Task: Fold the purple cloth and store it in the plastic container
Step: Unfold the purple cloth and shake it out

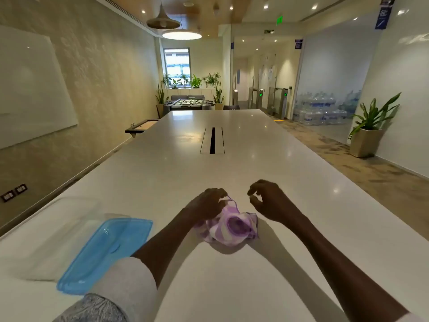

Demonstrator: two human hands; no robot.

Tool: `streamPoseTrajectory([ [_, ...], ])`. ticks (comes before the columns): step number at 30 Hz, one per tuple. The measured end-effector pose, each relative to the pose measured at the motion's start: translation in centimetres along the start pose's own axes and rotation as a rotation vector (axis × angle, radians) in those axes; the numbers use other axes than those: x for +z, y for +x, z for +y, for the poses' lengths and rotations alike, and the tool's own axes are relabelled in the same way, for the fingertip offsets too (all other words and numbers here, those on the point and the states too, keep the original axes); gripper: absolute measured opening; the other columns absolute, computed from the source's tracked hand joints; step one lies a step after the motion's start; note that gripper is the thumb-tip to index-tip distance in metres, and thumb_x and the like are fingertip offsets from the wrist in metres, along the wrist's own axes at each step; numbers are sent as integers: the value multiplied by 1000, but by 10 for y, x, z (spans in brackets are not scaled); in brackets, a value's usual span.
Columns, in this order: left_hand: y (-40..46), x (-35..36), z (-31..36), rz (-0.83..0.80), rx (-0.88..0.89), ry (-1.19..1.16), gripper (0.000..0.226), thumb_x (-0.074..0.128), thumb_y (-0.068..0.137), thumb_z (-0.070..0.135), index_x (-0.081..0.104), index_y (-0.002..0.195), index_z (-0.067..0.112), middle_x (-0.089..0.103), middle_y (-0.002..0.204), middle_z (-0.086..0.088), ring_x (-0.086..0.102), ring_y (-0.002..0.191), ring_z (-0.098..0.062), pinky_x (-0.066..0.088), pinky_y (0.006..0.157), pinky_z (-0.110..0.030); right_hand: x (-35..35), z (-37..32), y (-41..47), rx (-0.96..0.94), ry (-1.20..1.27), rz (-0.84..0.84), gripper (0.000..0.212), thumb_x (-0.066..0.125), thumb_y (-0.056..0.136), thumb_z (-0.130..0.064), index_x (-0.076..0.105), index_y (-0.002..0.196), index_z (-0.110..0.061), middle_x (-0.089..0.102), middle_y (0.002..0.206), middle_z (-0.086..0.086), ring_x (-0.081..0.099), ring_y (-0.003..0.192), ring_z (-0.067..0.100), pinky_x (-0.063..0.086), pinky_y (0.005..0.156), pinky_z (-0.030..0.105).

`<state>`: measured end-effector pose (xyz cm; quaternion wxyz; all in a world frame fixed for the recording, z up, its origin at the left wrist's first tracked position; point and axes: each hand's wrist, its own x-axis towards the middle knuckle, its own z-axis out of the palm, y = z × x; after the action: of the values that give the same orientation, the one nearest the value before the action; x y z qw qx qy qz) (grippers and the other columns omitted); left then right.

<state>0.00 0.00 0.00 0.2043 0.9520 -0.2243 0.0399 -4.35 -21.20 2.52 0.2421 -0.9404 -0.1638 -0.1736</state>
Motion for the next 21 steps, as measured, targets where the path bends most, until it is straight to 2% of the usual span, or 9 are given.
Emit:
streamPoseTrajectory([
  [4, -11, 14, 9, -43, -17, -9, 31, 52, 92, 23, 61, 116, 6, 66, 117, -17, 62, 107, -33, 49, 89, -39, 25, 5, -20, 188, -46, -139, 25, 62, 89, -34, 70, 101, -13, 69, 105, 11, 64, 95, 28, 48, 77, 32],
  [8, -15, 34, -2, -44, -67, -14, 41, 56, 91, 29, 55, 126, 9, 57, 133, -11, 53, 124, -29, 43, 101, -40, 40, 6, -31, 398, -1, -213, 42, 54, 90, -50, 65, 109, -13, 69, 112, 11, 62, 104, 31, 47, 82, 33],
  [12, -20, 62, -12, 37, -149, -20, 48, 55, 89, 44, 58, 124, 12, 59, 128, -12, 54, 119, -30, 42, 100, -41, 49, 2, -38, 478, 56, -276, 49, 57, 89, -47, 58, 118, -8, 65, 120, 13, 58, 112, 32, 44, 87, 33],
  [15, -25, 81, -17, 148, -172, -16, 57, 40, 86, 62, 62, 113, 17, 64, 115, -6, 60, 109, -26, 43, 95, -36, 52, 7, -43, 563, 267, -239, 35, 70, 79, -39, 66, 96, -9, 71, 98, 9, 65, 92, 27, 52, 82, 38],
  [17, -31, 88, -16, 236, -178, -55, 63, 35, 83, 59, 64, 112, 12, 65, 115, -11, 60, 108, -29, 43, 95, -40, 55, 9, -44, 581, 314, -184, 25, 75, 71, -30, 70, 81, -8, 73, 81, 9, 67, 78, 25, 53, 73, 37],
  [19, -35, 88, -9, 266, -200, -61, 68, 32, 80, 57, 63, 115, 8, 63, 120, -16, 58, 111, -34, 42, 98, -44, 53, 8, -45, 590, 287, -125, 19, 76, 66, -25, 71, 77, -10, 72, 77, 7, 66, 77, 24, 50, 67, 33],
  [21, -35, 89, -7, 277, -211, -68, 71, 32, 78, 58, 61, 118, 7, 59, 126, -18, 54, 116, -37, 41, 102, -46, 49, 7, -43, 573, 281, -68, 15, 75, 65, -22, 72, 77, -14, 72, 77, 3, 66, 77, 22, 51, 68, 33],
])
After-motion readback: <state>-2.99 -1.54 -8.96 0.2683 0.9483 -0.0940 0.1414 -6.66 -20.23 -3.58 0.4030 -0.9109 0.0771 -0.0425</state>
